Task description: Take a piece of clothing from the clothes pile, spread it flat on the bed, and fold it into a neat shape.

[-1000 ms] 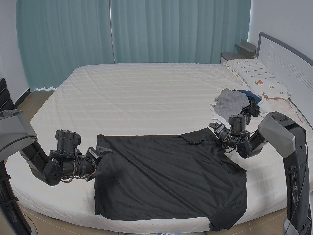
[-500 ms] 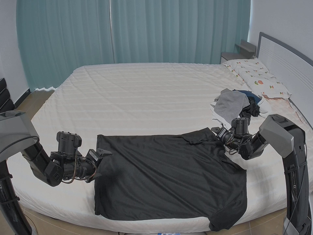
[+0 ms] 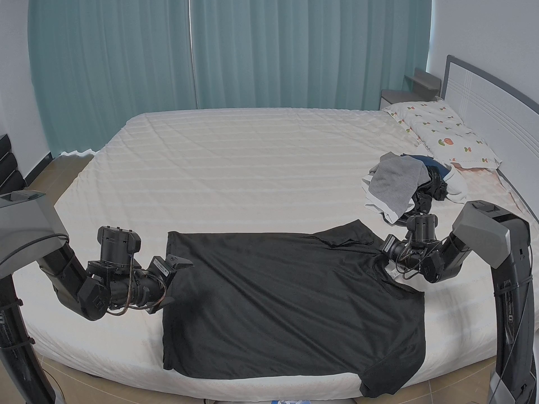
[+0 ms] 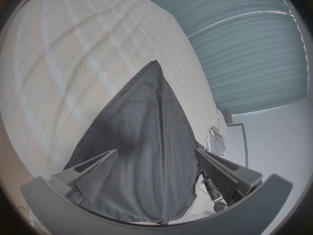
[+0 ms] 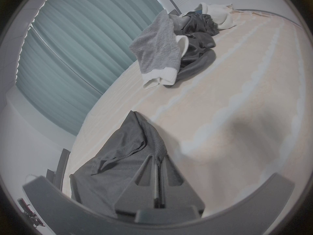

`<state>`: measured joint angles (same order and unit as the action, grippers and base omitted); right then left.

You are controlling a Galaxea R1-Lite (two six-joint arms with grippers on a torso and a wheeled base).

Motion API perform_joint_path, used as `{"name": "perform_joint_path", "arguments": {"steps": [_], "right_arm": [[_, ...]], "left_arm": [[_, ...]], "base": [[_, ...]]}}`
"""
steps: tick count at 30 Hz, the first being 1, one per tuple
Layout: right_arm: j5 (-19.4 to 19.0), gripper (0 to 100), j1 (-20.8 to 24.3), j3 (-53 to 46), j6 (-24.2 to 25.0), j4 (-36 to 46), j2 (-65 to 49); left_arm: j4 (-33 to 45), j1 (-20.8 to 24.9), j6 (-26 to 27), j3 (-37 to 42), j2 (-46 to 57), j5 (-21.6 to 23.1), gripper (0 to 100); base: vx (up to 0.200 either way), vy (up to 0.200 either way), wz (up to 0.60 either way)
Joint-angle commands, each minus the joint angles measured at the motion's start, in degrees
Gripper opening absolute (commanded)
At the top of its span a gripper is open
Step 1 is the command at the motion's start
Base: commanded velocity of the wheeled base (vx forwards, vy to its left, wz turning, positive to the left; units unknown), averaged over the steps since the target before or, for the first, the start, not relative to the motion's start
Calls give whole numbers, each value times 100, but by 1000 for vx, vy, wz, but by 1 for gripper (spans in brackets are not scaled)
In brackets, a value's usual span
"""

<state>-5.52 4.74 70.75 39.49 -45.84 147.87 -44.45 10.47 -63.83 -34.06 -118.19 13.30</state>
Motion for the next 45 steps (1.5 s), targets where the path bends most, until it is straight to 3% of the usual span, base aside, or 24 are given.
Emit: {"name": "perform_joint_path", "arguments": {"steps": [1,8,13,14,21,27,31,32,34,41,45], "right_arm": [[-28,0,-211,-448,-196,-4,-364],[-344,0,-404,-1406,-749,-22,-865],[-362,0,-501,-1802,-1154,-426,-874],[-327,100,-518,-1784,-1171,-532,-865],[-335,100,-439,-1556,-908,-690,-1296],[-309,100,97,-1099,33,-514,-1481],[-309,100,317,-1002,244,-426,-1419],[-318,100,563,-782,604,-250,-1173],[-309,100,660,-598,833,-110,-980],[-274,100,677,-308,1061,418,-584],[-283,100,651,-308,1466,479,-628]], "left_arm": [[-3,-10,-7,5,-20,-3,100],[-3,-10,-7,-4,-20,-3,100],[6,-10,-7,5,-20,-3,100],[6,-10,-7,5,-20,-3,100],[-3,-19,-7,-4,-29,6,100],[-3,-19,-7,-4,-20,6,100],[6,-19,-7,5,-20,6,100],[6,-19,-24,5,-20,6,100],[6,-10,-33,5,-20,6,100],[-3,-19,-7,-4,-126,6,100],[-3,-19,-24,-4,-170,15,100]], "base": [[0,0,0],[0,0,0],[0,0,0],[0,0,0],[0,0,0],[0,0,0],[0,0,0],[0,0,0],[0,0,0],[0,0,0],[0,0,0]]}}
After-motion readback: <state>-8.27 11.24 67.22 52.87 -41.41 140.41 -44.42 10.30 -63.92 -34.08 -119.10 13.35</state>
